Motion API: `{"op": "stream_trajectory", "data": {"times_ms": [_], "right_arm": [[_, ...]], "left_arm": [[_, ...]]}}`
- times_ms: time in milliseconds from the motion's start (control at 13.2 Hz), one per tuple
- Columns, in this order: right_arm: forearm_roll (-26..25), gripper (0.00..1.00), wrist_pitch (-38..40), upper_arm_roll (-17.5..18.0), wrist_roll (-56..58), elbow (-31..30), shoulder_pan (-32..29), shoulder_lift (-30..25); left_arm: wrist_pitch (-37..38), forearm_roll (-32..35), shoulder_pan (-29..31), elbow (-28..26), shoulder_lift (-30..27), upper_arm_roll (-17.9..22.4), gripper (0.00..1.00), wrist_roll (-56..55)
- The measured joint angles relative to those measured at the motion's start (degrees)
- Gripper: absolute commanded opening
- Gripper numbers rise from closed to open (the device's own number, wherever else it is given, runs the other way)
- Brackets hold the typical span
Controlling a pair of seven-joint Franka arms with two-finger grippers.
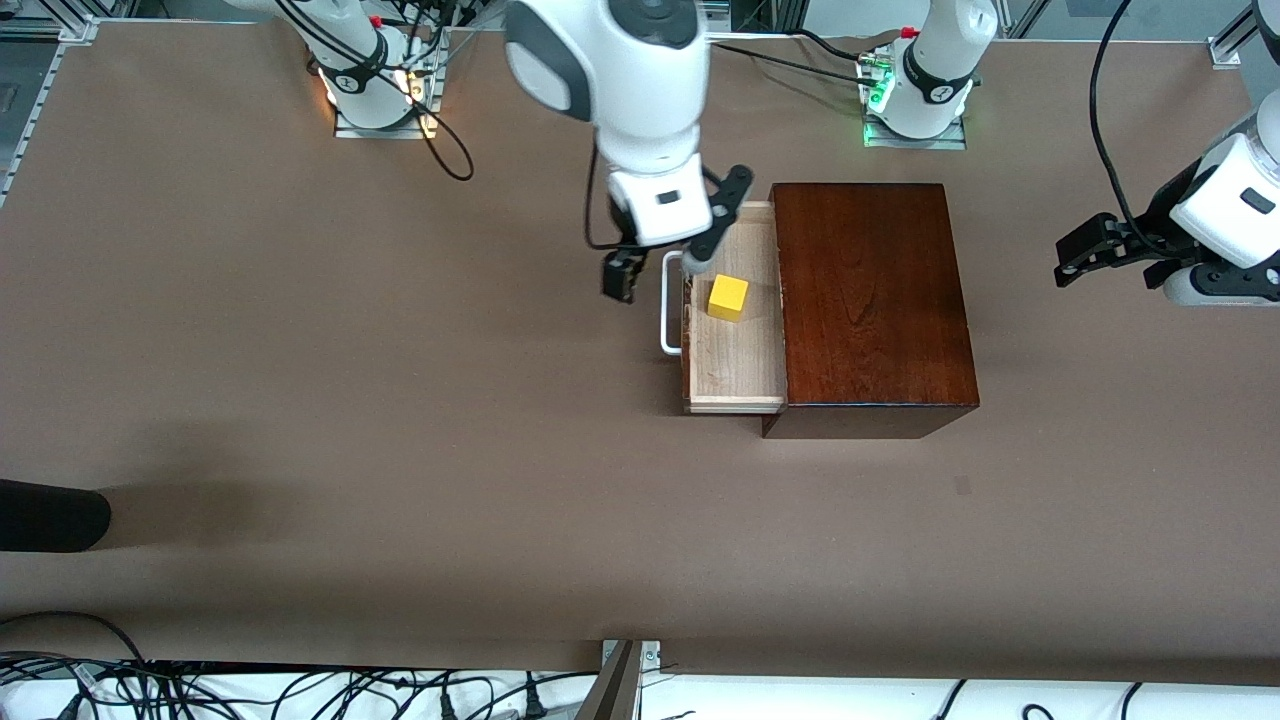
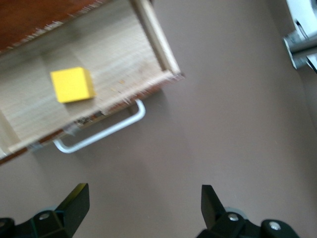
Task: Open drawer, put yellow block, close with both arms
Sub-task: 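Withdraw the right gripper to rest while the left gripper reaches the drawer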
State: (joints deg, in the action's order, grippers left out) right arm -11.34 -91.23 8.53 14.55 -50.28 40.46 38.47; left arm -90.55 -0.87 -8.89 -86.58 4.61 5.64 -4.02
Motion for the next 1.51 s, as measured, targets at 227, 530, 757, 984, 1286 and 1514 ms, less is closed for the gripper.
{"op": "stream_trajectory", "data": {"times_ms": [227, 530, 757, 984, 1286, 1514], "right_arm": [[0.1, 1.00, 2.5, -0.5, 0.0, 0.0, -4.5, -0.7], [2.4, 1.00, 4.1, -1.7, 0.0, -0.3, -11.8, -1.9], [5.8, 1.00, 2.6, -5.8, -1.4, -7.4, -14.4, -7.1], [7.3, 1.00, -1.3, -8.3, -2.8, -19.2, -18.9, -14.6], [10.0, 1.00, -2.4, -13.2, -3.3, -29.5, -24.7, -23.2], [10.8, 1.00, -3.1, -14.4, -5.5, -35.4, -29.6, -29.1]], "left_arm": [[0.0, 0.0, 0.0, 0.0, 0.1, -0.3, 1.00, 0.1], [0.1, 0.0, 0.2, 0.1, 0.1, -0.2, 1.00, 0.9], [0.3, 0.0, 0.2, 0.2, 0.1, -1.1, 1.00, 0.7], [0.4, 0.0, -0.1, 0.2, 0.2, -5.0, 1.00, -4.2], [0.5, 0.0, -2.3, 0.2, 1.0, -12.1, 1.00, -17.3], [0.3, -0.1, -8.3, 1.6, 4.2, -13.9, 1.00, -29.7]]}}
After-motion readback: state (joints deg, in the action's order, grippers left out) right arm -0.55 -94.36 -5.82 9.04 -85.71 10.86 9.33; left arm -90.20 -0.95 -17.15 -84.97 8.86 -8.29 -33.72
